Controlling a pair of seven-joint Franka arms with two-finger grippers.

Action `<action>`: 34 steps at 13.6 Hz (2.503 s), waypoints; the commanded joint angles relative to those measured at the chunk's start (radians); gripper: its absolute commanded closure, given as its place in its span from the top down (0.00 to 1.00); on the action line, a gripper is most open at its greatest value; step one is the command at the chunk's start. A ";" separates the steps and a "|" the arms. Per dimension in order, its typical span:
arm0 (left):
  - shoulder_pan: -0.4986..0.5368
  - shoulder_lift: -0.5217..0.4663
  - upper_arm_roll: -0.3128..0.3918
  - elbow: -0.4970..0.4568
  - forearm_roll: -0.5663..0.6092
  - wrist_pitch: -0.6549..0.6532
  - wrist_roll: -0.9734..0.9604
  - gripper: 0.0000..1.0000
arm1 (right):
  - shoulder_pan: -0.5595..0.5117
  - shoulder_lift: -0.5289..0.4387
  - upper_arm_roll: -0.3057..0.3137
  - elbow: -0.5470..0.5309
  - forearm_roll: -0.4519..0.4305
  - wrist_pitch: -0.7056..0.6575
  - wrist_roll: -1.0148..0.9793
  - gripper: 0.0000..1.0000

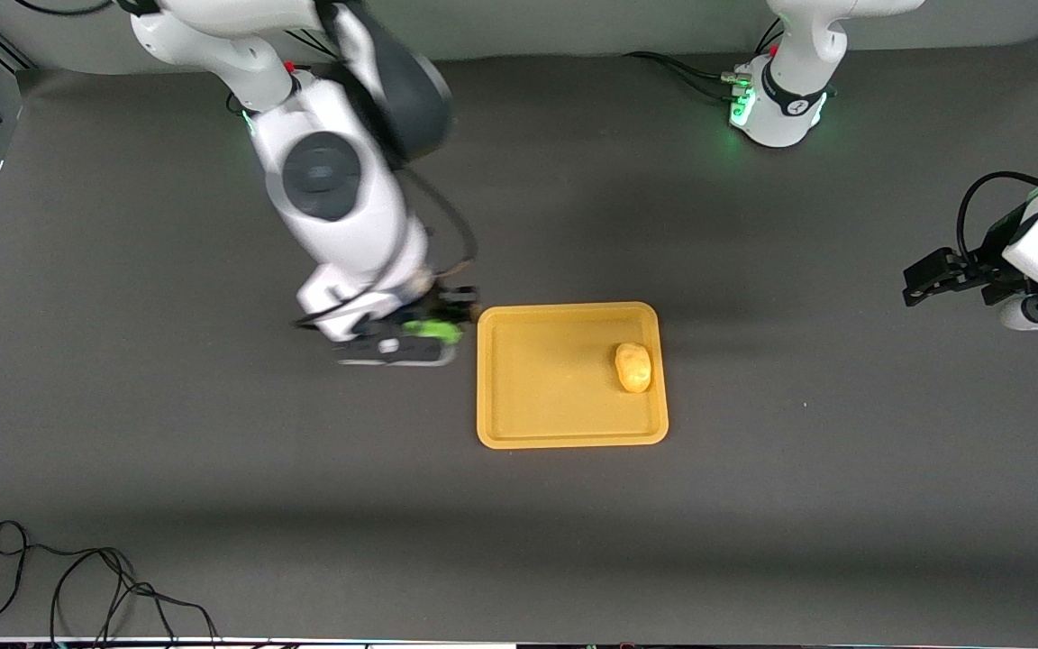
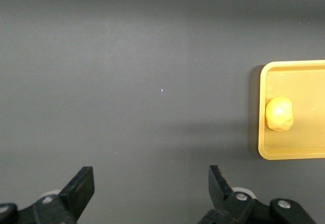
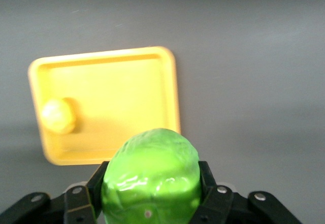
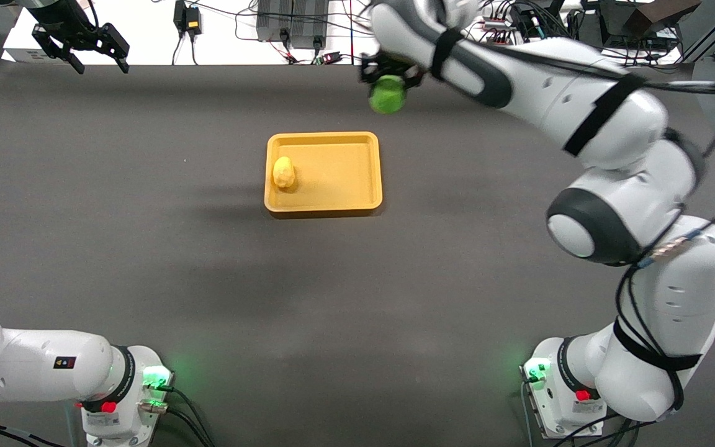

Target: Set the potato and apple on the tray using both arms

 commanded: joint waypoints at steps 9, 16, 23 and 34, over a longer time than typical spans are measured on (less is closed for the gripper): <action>0.008 0.046 0.002 0.045 0.050 0.037 0.021 1.00 | 0.144 0.407 0.009 0.103 -0.062 0.382 0.108 0.46; 0.008 0.051 0.002 0.046 0.034 0.019 0.018 1.00 | 0.141 0.491 0.003 0.103 -0.077 0.499 0.107 0.46; 0.008 0.054 0.002 0.077 0.042 0.019 0.043 1.00 | 0.132 0.449 0.006 0.109 -0.091 0.443 0.145 1.00; 0.020 0.053 0.003 0.080 0.046 0.025 0.054 1.00 | -0.028 -0.109 -0.014 0.005 -0.057 -0.232 -0.052 1.00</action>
